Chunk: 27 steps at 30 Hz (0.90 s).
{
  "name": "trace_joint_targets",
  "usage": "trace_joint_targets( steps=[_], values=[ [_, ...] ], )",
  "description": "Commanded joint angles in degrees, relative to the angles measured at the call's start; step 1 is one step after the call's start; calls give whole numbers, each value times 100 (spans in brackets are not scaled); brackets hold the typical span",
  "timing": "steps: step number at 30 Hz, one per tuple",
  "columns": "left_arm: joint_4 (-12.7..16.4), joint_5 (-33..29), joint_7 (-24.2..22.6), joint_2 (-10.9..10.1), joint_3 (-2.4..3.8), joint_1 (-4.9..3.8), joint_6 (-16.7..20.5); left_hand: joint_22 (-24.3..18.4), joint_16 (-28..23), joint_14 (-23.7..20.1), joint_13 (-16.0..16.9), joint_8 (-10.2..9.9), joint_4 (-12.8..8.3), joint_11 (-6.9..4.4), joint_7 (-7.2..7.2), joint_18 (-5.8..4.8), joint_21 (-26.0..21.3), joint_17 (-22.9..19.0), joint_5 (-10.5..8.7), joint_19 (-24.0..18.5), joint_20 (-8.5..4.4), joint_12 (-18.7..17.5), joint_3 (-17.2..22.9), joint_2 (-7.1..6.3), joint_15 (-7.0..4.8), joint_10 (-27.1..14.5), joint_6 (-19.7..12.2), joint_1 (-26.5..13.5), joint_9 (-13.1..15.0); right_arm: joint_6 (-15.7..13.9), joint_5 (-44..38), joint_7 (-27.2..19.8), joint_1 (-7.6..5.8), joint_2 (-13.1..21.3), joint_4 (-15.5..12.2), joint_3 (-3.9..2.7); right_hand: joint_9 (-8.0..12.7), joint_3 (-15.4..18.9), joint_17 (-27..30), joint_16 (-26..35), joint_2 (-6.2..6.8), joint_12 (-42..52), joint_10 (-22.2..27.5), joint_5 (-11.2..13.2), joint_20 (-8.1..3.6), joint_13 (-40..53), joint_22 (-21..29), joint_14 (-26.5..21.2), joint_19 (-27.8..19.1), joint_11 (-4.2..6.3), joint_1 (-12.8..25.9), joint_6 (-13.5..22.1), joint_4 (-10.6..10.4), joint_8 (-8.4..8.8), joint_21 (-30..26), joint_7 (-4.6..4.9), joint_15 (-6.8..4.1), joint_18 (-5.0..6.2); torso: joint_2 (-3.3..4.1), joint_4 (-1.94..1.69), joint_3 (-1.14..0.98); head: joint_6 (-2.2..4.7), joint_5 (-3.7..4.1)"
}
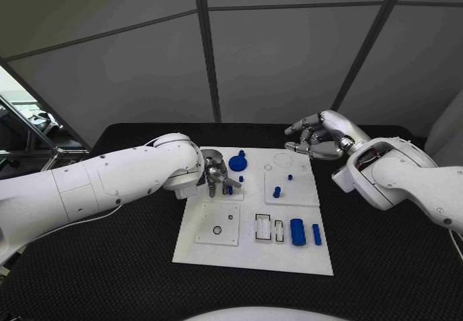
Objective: Assemble the parts on the task board
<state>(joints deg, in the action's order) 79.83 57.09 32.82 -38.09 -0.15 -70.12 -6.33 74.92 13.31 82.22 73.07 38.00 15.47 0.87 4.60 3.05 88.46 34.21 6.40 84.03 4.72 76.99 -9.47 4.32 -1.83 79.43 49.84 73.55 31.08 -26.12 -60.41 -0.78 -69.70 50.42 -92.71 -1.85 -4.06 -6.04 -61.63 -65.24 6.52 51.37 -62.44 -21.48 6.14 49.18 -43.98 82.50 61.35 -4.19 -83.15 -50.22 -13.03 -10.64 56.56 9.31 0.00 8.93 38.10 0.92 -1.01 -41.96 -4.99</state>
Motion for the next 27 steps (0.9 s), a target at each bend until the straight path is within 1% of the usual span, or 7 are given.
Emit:
trace_joint_targets(
  steps=[1, 5, 11, 18, 22, 25, 27],
  values=[
    [-2, 29, 23, 18, 1, -10, -137, 1190, -32, 26, -8, 40, -50, -13, -5, -230, -27, 11, -10, 440, -56, -30, 5, 4, -15, -41, -41, 72, 20, 58, -49, 2, -13, -6, 5, -4, -3, 19, 4, 34, 7, -29, -19, -24, -2, -5, 5, 24, 30, 8, 33, -28, -5, -38, -34, -7, -24, 29, -4, 0, 0, -14, 5],
    [-7, 29, 24, 27, 1, -10, -148, 1191, -41, 29, -5, 57, -86, -19, -11, -230, -27, 20, -6, 440, -59, -28, 38, 31, -18, -37, -53, 140, 45, 64, -50, 7, -13, -1, 10, -4, -3, 26, 5, 42, 11, -24, -26, -34, -3, -9, 10, 28, 34, 10, 46, -27, -15, -41, -41, -9, -25, 30, -5, 3, 2, -21, 2],
    [-40, 29, 30, 49, 1, -10, -142, 1189, -58, 34, -15, 71, -154, -32, -27, -229, -31, 39, 0, 438, -66, -38, 150, 126, -26, -40, -80, 286, 82, 74, -50, 11, -13, 3, 8, -4, -3, 26, 10, 48, 10, -23, -28, -39, -3, -10, 14, 28, 34, 11, 47, -28, -17, -42, -45, -9, -25, 30, -6, -2, -2, -5, 8],
    [-90, 29, 27, 72, 1, -10, -166, 1195, -81, 40, -9, 68, -230, -54, -52, -230, -30, 65, 11, 441, -79, -39, 361, 253, -39, -33, -106, 473, 113, 89, -50, 17, -13, 4, 5, -4, -3, 25, 9, 52, 9, -20, -32, -54, -5, -12, 15, 31, 39, 13, 45, -28, -19, -45, -49, -11, -27, 30, -1, 3, -2, -20, 3],
    [-111, 29, 19, 82, 0, -10, -180, 1193, -99, 43, -6, 53, -293, -68, -67, -229, -33, 83, 15, 439, -90, -42, 558, 311, -49, -31, -128, 618, 127, 96, -50, 20, -13, 3, 2, -4, -3, 23, 6, 54, 8, -19, -34, -69, -6, -17, 19, 34, 41, 15, 41, -29, -19, -48, -54, -13, -29, 30, 1, 2, -4, -29, 7],
    [-115, 29, 11, 88, 0, -10, -190, 1201, -115, 47, -3, 35, -343, -76, -75, -231, -30, 99, 18, 442, -97, -44, 737, 321, -55, -28, -138, 717, 135, 101, -50, 23, -13, 2, -1, -4, -3, 20, 5, 57, 8, -16, -37, -87, -8, -19, 19, 38, 47, 17, 36, -30, -18, -50, -57, -14, -31, 30, 4, 1, -4, -34, 11],
    [-114, 29, -4, 89, 0, -10, -185, 1206, -130, 49, -4, 8, -375, -82, -74, -231, -30, 114, 21, 444, -104, -51, 946, 314, -59, -31, -153, 792, 137, 105, -50, 24, -13, 2, 0, -4, -2, 18, 6, 63, 7, -16, -39, -103, -9, -24, 22, 40, 51, 18, 33, -30, -18, -53, -61, -15, -33, 30, 1, -1, -3, -40, 14]
  ],
)
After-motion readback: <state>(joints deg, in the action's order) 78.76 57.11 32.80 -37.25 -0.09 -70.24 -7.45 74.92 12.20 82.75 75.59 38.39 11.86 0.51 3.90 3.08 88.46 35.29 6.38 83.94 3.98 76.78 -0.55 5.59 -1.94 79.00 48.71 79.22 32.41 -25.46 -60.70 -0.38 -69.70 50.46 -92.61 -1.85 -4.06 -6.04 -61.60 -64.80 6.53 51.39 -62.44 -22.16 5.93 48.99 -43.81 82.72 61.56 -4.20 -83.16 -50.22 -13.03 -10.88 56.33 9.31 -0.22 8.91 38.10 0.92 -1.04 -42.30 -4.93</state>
